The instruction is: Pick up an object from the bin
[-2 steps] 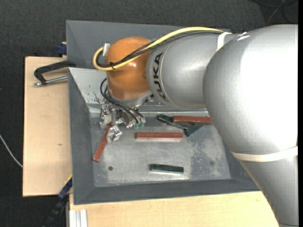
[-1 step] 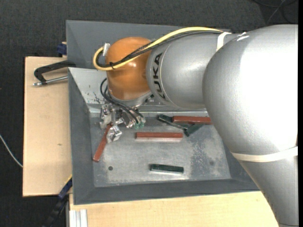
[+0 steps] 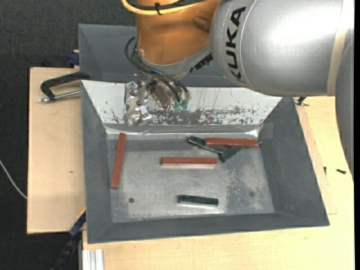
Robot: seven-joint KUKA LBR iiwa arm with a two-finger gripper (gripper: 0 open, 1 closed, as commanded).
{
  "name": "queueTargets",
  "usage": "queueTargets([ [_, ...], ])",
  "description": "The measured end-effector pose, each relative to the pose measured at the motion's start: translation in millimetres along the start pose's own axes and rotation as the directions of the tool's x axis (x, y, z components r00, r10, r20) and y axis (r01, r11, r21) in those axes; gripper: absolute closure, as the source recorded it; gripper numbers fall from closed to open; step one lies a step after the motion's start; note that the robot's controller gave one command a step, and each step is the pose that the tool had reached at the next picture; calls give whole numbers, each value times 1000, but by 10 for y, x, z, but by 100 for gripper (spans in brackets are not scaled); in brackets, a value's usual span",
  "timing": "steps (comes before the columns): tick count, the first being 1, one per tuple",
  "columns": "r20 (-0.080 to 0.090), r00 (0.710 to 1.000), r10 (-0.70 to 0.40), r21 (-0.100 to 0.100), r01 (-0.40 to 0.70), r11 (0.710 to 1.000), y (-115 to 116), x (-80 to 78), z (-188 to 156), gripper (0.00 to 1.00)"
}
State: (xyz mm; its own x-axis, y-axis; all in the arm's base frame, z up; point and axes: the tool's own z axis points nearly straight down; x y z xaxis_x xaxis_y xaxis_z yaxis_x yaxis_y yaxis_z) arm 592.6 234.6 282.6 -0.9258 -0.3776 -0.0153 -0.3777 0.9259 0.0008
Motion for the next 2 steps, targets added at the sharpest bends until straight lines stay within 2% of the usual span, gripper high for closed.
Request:
queueTargets([
  [1, -7, 1000, 0, 0, 0, 1000, -1, 8, 44, 100],
  [2, -9, 997, 82, 0, -82, 997, 31, 144, 512, 100],
])
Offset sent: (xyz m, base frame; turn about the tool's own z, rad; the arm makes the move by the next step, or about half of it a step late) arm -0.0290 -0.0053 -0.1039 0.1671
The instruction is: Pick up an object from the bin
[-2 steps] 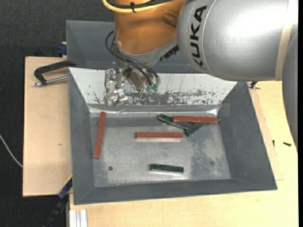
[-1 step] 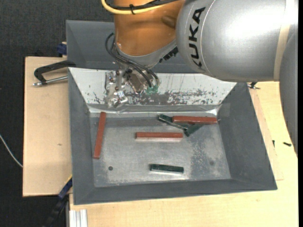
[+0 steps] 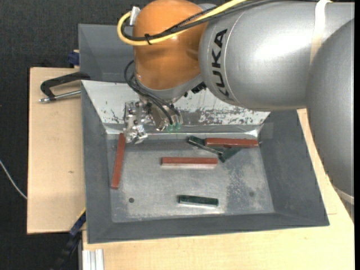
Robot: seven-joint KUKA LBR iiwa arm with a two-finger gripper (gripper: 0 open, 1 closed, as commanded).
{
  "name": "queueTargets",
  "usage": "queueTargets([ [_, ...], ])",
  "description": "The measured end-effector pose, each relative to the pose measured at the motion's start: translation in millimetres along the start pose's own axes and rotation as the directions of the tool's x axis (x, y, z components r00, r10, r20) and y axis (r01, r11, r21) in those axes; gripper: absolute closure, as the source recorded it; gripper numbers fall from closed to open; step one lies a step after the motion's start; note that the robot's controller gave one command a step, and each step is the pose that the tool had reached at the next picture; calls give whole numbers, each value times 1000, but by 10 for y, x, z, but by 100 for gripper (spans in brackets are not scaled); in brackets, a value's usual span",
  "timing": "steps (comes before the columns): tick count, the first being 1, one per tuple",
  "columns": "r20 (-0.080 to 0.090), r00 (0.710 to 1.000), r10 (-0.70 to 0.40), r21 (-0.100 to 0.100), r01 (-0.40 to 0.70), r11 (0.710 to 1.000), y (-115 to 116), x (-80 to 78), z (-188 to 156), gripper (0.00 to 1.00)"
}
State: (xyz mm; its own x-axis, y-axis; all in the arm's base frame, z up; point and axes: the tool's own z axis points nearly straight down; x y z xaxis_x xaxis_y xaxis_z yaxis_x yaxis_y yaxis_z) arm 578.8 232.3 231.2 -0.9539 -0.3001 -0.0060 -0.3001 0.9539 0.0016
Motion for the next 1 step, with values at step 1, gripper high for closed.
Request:
queueTargets([
  [1, -5, 995, -103, 0, 103, 995, 21, 51, 352, 100],
])
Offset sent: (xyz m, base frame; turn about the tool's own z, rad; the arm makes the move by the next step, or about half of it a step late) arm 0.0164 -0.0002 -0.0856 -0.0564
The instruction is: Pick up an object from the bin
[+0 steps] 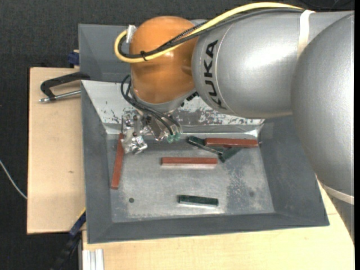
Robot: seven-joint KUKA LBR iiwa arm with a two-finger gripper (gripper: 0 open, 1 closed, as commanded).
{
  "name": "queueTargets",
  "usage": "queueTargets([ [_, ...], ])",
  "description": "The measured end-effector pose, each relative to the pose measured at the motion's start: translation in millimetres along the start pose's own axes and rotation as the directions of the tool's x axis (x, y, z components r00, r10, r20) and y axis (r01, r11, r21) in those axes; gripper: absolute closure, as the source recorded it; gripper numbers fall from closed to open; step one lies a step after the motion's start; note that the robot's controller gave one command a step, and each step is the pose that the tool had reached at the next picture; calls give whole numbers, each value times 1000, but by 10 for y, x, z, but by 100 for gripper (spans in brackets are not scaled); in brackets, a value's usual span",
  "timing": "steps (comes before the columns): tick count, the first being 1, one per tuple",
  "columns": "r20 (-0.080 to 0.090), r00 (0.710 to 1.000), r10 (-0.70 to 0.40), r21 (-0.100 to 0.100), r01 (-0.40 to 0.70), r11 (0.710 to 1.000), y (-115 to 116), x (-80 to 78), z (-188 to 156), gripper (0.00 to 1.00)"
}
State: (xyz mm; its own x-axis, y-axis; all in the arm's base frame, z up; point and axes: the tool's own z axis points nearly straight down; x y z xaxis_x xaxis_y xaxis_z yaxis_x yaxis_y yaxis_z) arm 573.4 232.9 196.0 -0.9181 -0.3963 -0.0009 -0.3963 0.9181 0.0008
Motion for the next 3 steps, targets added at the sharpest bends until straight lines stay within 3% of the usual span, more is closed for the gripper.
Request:
queueTargets([
  [1, 0, 999, 47, -1, -47, 999, -86, -202, 499, 0],
  [2, 1, 999, 47, -1, -47, 999, -87, -207, 489, 0],
  [3, 9, 976, -218, 2, 218, 976, -155, -232, 918, 0],
])
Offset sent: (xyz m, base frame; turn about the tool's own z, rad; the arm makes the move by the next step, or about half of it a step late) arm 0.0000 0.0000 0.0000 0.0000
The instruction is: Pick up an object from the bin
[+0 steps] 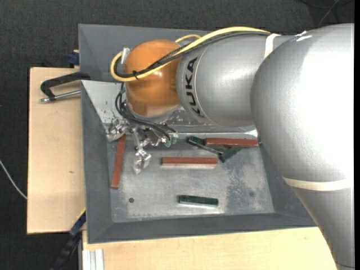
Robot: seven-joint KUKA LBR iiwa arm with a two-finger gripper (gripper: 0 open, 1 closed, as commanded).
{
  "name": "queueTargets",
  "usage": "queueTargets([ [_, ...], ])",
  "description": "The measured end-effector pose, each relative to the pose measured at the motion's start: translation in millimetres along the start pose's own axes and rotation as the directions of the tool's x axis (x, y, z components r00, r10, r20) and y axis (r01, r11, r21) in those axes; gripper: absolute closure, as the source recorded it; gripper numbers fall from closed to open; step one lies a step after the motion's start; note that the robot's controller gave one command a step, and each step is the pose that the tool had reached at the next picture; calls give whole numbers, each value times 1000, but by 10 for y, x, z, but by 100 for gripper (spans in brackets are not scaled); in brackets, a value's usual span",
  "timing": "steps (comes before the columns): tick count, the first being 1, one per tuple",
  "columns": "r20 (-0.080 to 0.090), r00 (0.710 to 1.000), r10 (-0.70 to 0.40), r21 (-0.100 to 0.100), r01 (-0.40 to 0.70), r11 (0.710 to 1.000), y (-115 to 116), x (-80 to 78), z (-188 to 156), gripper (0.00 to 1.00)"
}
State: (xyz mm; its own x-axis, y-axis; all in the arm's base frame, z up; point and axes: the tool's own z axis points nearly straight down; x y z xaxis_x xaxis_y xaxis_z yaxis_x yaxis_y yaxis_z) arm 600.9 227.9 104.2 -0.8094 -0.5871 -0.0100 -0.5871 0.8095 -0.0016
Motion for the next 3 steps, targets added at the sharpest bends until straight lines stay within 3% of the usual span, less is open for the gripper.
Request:
queueTargets([
  [1, -10, 997, -77, -5, 77, 997, -27, 28, 275, 0],
  [2, -2, 904, -427, -5, 427, 904, -88, 54, 277, 100],
  [3, -2, 904, -427, -5, 427, 904, -89, 53, 276, 100],
])
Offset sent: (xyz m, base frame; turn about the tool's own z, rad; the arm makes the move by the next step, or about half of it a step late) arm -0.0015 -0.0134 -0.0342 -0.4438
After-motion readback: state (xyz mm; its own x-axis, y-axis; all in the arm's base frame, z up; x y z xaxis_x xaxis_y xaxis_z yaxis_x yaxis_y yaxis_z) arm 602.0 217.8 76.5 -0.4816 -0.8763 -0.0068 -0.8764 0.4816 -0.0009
